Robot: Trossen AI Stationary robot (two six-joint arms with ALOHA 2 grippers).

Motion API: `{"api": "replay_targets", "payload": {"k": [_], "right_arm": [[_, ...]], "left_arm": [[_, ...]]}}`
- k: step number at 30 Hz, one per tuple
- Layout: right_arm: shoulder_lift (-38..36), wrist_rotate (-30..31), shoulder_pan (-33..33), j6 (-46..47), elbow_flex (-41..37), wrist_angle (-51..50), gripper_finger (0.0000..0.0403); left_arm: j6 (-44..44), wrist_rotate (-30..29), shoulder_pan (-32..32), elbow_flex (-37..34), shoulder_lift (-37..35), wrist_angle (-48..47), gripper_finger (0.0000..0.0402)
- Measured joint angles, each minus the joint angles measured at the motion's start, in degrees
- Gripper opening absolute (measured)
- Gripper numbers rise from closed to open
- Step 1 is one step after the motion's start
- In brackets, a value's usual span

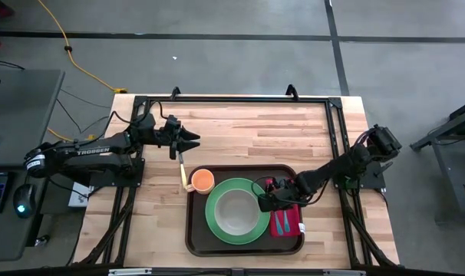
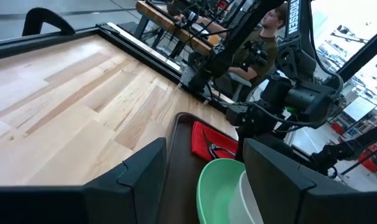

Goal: Set up tray
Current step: Put the blue spoon on top of the red napkin to the left of the blue fork on the black tray

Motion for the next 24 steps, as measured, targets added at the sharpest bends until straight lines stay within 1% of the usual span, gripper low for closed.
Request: {"api": "replay_targets", "payload": {"k": [24], "right_arm": [[0.47,0.4,-0.95,0.21,0.0,-2.08,0.0073]], "left_arm": [[5.94,0.94,0.0,0.0,0.0,0.02,0.0244]]}}
